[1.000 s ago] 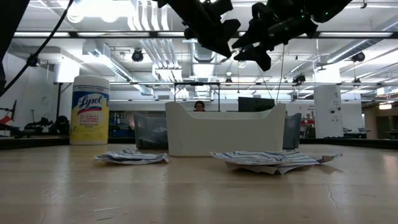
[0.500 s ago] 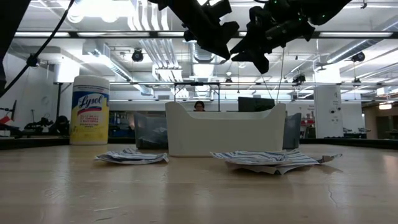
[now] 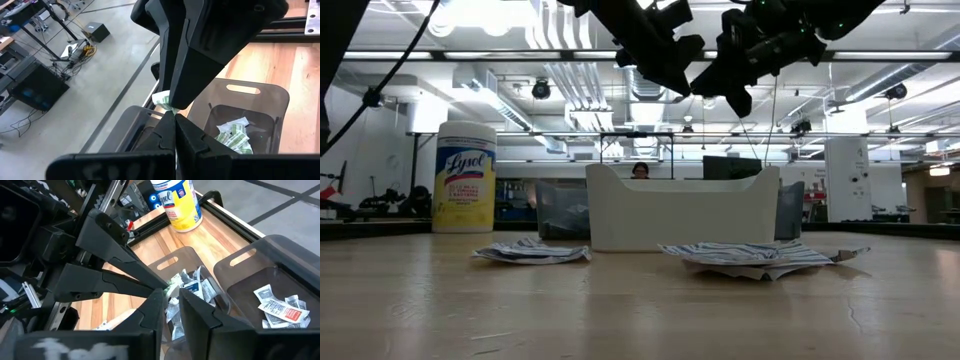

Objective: Pick & Place First Aid Supplies
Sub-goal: Put the green bandage into the bottom right black bin

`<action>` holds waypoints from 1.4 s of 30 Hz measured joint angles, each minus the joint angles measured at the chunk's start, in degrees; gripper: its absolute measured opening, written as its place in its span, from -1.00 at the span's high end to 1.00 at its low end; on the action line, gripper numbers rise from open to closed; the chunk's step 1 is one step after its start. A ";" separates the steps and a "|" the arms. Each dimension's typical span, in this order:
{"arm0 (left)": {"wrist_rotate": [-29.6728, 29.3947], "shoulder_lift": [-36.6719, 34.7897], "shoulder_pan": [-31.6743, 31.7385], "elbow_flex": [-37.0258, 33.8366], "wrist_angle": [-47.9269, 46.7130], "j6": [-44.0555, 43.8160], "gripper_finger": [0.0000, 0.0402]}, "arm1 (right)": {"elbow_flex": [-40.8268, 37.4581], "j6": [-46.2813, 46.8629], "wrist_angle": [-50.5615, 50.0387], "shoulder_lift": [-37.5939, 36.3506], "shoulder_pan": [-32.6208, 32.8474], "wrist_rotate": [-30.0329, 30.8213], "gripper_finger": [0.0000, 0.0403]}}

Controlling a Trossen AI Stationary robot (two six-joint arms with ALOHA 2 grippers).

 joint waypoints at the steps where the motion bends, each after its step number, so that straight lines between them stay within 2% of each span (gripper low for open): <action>1: 0.03 0.00 0.00 0.00 -0.01 -0.01 1.00 | 0.00 -0.21 0.00 -0.02 0.00 -0.01 0.74; 7: 0.13 0.00 0.00 0.00 0.00 -0.38 1.00 | -0.02 -1.44 -0.07 -0.14 0.00 -0.55 0.94; 23: 0.26 0.00 0.11 -0.02 -0.61 -0.55 0.98 | -0.07 -1.33 -0.64 -0.17 -0.02 -1.73 0.96; 26: 0.22 0.00 0.11 -0.02 -0.92 -0.55 0.86 | -0.07 -1.27 -0.68 -0.17 -0.02 -1.70 0.96; 33: 0.22 -0.02 0.13 -0.02 -0.94 -1.43 0.32 | -0.07 -1.20 -0.66 -0.20 -0.02 -1.20 0.96; 36: 0.15 -0.31 0.13 0.29 -2.26 -1.44 0.13 | -0.07 -1.88 -1.42 -0.22 -0.04 1.04 0.96; 42: -0.37 -2.47 0.13 1.14 -9.23 -2.13 0.01 | -0.07 -4.75 -6.61 -0.32 -0.86 7.50 0.96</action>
